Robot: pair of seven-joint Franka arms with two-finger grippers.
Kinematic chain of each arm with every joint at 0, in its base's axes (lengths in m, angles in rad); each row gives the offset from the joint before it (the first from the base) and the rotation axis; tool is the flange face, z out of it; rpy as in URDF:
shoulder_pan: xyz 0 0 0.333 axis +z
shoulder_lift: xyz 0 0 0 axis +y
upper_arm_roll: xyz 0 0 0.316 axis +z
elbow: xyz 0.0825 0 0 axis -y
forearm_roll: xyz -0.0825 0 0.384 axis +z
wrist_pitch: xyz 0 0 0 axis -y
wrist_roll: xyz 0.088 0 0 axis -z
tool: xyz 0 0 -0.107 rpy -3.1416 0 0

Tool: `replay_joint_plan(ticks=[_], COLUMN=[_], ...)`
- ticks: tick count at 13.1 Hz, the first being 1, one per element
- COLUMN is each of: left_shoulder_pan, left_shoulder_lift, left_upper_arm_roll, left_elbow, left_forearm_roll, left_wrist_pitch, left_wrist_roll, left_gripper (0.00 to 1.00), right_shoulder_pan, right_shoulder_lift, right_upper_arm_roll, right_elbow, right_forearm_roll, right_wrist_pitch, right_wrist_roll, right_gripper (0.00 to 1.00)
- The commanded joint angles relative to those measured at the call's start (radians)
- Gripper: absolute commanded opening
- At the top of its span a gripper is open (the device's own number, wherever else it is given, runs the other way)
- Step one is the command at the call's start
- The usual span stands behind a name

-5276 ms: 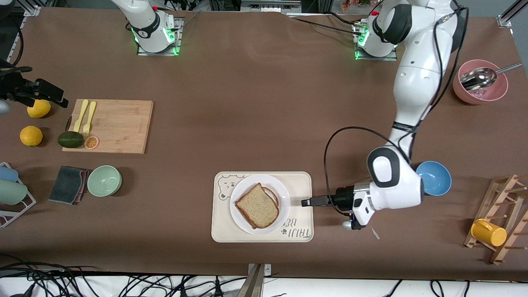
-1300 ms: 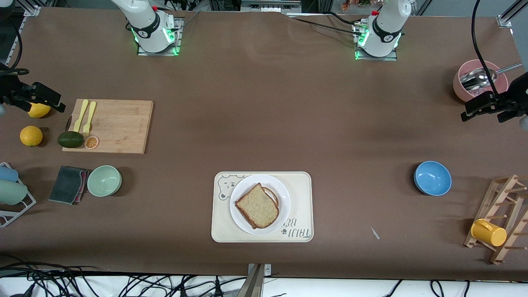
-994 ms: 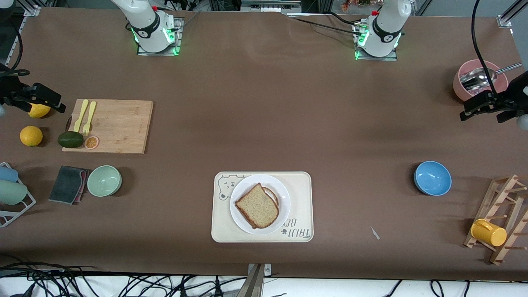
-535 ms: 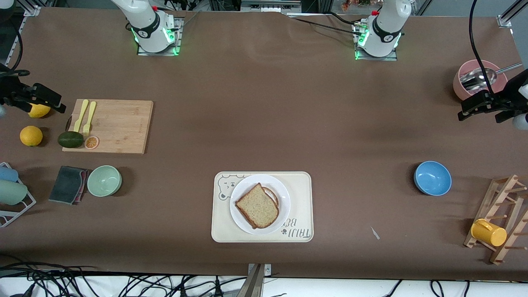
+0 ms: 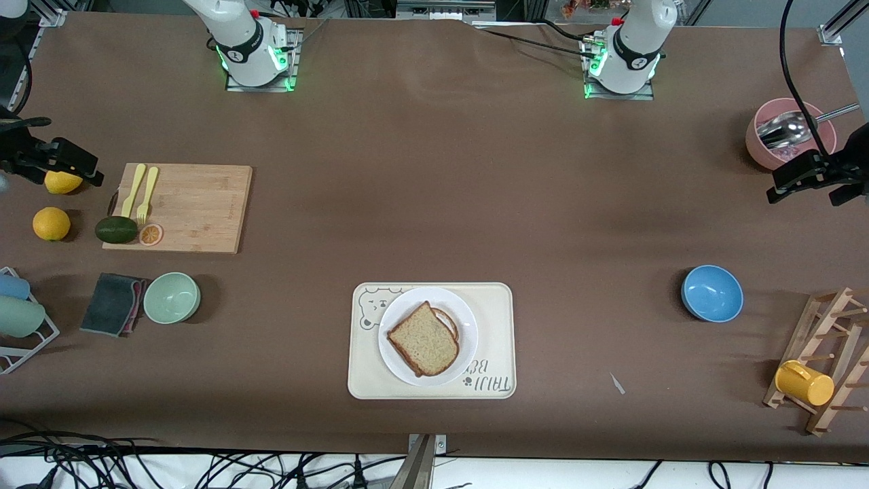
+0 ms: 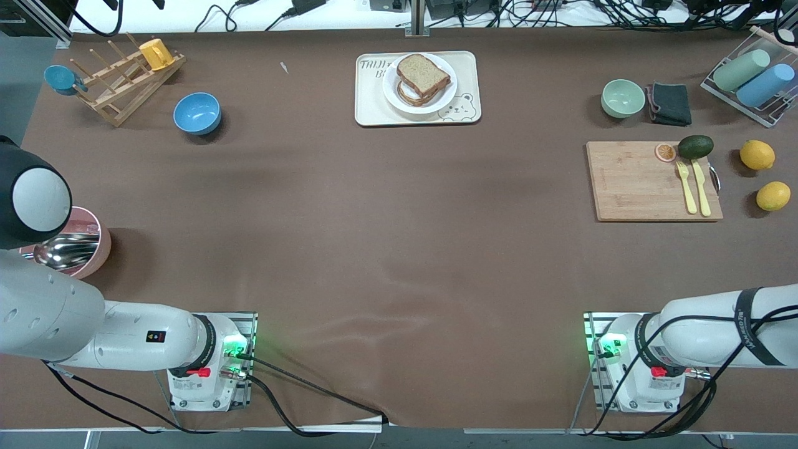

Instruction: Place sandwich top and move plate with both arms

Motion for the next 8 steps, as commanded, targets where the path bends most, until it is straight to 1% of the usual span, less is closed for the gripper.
replay_joint_plan(ticks=[1,2,3,4,8], left_shoulder_pan=[-0.005,-0.011,-0.011,-0.011,-0.010], left_shoulder_lift=[-0.018,-0.017,-0.021,-0.021,-0.018], left_upper_arm_roll=[-0.004,-0.004,-0.004,-0.004,-0.004], left_elbow=[-0.030,-0.029,-0.030,-0.030,-0.041], left_forearm_roll=[0.036,0.037,0.037,0.036,0.036], left_wrist_pitch=[0.050,0.050,0.044,0.041,0.040], left_wrist_roll=[0.018,0.018,0.018,0.016,0.015], left_gripper=[1.00,1.00,1.00,1.00,1.00], right_shoulder_pan=[-0.005,-0.005,-0.004,-0.004,-0.004], right_shoulder_lift=[0.002,0.004,0.001,0.001,-0.001], right_upper_arm_roll=[0.009,0.009,0.014,0.023,0.023], right_elbow=[0.015,0.015,0.015,0.015,0.015], right_forearm_roll=[-0.008,0.020,0.025,0.026,0.022], right_wrist_pitch=[-0.014,-0.014,-0.016,-0.016,-0.024], right_wrist_roll=[-0.004,-0.004,-0.004,-0.006,-0.008], right_gripper=[1.00,1.00,1.00,1.00,1.00])
